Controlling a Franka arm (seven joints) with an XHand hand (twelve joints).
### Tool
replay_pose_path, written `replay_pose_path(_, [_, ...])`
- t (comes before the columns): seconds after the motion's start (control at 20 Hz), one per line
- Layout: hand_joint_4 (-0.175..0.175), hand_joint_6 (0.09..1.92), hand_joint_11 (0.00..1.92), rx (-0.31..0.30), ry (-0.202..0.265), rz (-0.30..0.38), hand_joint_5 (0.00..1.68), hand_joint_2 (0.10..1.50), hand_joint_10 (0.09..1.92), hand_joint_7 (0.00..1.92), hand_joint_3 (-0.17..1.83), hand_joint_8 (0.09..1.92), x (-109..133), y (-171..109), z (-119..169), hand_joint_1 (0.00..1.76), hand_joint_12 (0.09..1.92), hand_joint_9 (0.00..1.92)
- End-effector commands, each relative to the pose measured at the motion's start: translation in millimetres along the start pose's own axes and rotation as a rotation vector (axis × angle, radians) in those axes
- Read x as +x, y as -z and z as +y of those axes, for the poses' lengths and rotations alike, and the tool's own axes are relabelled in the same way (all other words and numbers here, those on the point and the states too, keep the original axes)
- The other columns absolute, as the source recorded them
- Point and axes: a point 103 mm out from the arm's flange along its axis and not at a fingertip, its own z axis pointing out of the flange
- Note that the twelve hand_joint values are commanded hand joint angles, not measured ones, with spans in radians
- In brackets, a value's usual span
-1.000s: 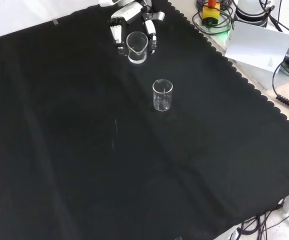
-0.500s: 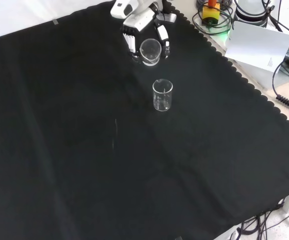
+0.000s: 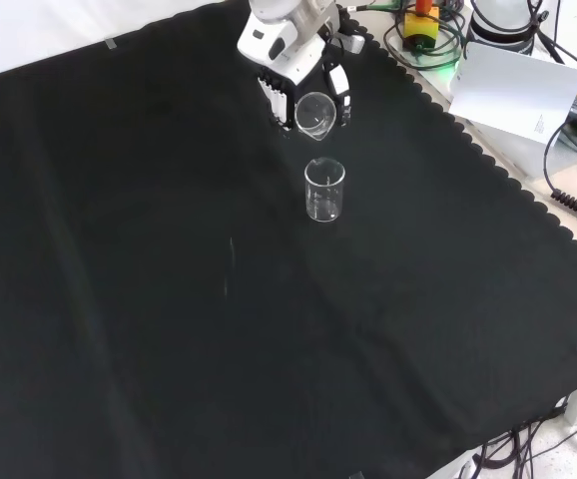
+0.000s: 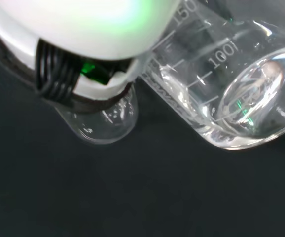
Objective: Pour the water from the handheld beaker into the one on the table.
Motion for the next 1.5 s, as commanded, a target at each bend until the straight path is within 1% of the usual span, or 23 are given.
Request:
replay_pose_path(0.05, [-0.175, 0.26, 1.49, 0.053, -0.017, -0.105, 1.47, 0.55, 0.09, 1.43, 0.68, 0.35, 11, -1, 4, 1.44, 0.59, 1.67])
replay_pose_path(0.5, [-0.175, 0.25, 1.49, 0.119, -0.050, -0.241, 1.48, 0.55, 0.09, 1.44, 0.68, 0.35, 21, -2, 9, 1.44, 0.58, 1.67])
replay_pose_path(0.65, [-0.175, 0.25, 1.49, 0.134, -0.056, -0.259, 1.48, 0.55, 0.09, 1.44, 0.68, 0.34, 22, -2, 11, 1.44, 0.58, 1.67])
replay_pose_path(0.95, [-0.175, 0.24, 1.49, 0.139, -0.056, -0.296, 1.48, 0.55, 0.09, 1.44, 0.68, 0.34, 24, 1, 12, 1.44, 0.58, 1.67])
replay_pose_path(1.25, [-0.175, 0.24, 1.49, 0.165, -0.044, -0.308, 1.48, 0.55, 0.09, 1.44, 0.68, 0.34, 27, -4, 14, 1.44, 0.58, 1.67])
replay_pose_path(1.5, [-0.175, 0.24, 1.49, 0.180, -0.044, -0.316, 1.48, 0.55, 0.09, 1.44, 0.68, 0.34, 30, -6, 15, 1.44, 0.58, 1.67])
